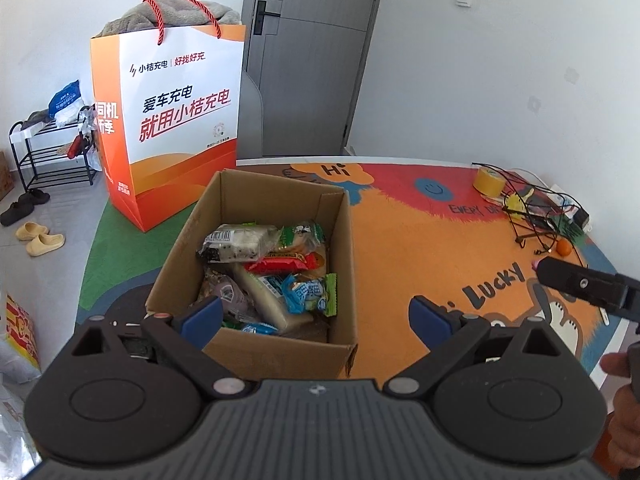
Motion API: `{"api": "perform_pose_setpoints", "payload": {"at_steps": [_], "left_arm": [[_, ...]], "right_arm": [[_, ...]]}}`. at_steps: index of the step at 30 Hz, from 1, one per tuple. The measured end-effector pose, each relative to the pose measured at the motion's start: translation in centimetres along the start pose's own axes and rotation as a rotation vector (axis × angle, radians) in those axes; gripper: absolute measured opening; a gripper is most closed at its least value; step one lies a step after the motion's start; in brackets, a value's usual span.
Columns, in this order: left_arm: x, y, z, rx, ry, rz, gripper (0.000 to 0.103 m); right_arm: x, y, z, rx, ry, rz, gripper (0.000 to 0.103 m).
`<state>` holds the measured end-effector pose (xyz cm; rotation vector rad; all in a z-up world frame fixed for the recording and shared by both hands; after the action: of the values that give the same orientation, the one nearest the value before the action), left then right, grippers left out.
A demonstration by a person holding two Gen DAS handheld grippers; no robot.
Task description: Organize snacks
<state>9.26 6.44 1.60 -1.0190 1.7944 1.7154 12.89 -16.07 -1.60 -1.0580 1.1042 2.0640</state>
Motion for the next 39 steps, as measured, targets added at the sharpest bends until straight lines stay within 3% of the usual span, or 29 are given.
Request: {"api": "perform_pose_setpoints", "payload": {"at_steps": [22,39], "left_arm": [[1.2,4.0,1.0,-0.021,-0.018,-0.028,0.099],[1.3,4.5,0.7,-0.013,-0.031,-0.017,0.099]], "right_arm": [[-0.2,5.4,-0.2,0.036,0.06,-0.034,0.103],[0.2,5.4,0.6,0.079,0.101,0.002,0.103]]}}
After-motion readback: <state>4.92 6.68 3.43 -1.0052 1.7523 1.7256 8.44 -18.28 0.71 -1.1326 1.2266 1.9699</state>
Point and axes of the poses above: each gripper's, at about its wrist camera, not at the fingertips, and y roughly against the way its jaws point, z to its left, x to its underside, the point moved 3 cm from there along -y, roughly the way its jaws point, and after that the axes turned 2 degrees about -x, right-handed, at the moved point
